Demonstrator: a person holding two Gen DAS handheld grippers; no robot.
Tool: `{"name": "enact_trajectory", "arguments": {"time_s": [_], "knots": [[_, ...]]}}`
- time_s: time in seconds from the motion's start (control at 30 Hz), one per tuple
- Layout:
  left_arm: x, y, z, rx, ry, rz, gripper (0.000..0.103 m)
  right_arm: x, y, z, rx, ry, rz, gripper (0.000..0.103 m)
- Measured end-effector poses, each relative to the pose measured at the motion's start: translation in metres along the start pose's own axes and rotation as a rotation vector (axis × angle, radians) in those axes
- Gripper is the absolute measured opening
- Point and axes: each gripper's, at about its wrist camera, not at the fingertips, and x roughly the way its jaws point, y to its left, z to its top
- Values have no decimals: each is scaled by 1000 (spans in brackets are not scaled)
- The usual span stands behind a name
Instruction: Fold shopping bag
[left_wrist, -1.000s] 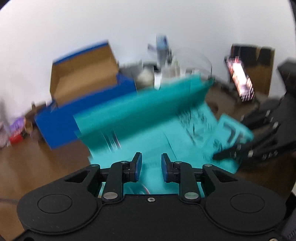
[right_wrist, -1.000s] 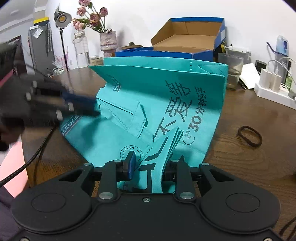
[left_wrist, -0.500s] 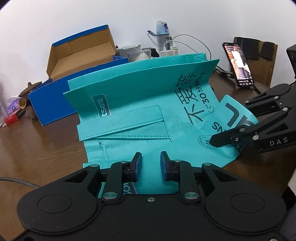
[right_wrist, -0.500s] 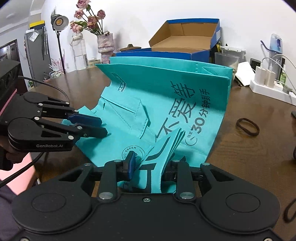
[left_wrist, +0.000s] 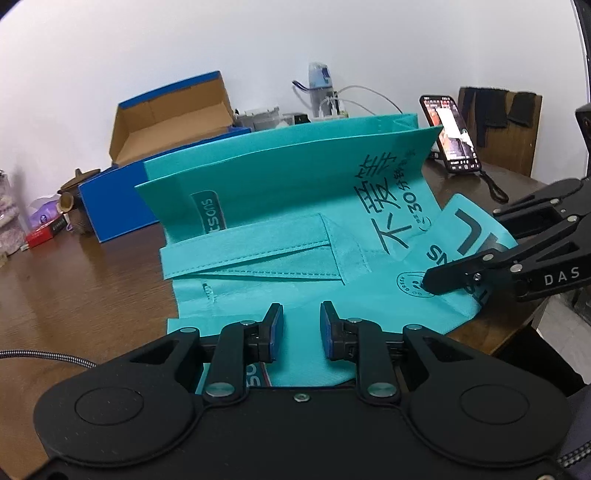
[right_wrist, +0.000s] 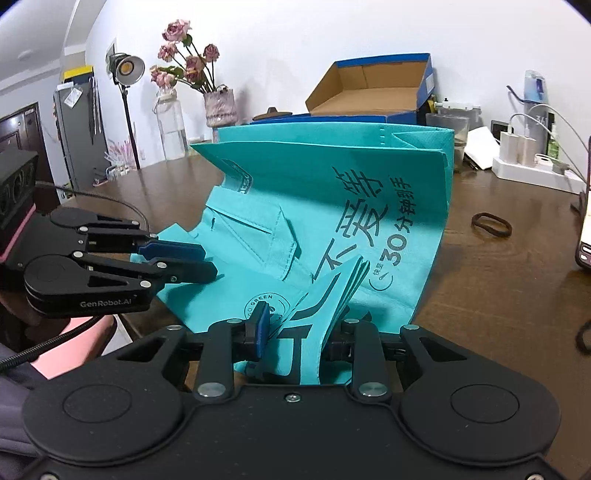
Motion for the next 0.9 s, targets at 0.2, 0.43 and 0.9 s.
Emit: {"name": "enact_trajectory", "arguments": {"time_s": [0.2, 0.43, 0.9], "knots": [[-8, -9, -7, -5, -36, 10, 23, -23, 8, -4, -61, -52, -58, 38], [-8, -11, -5, 1, -35, 21, 23, -41, 7, -5, -108, -187, -138, 38], [-22, -22, -9, 0, -18, 63, 23, -35, 22, 1, -264, -242, -162, 29]]}}
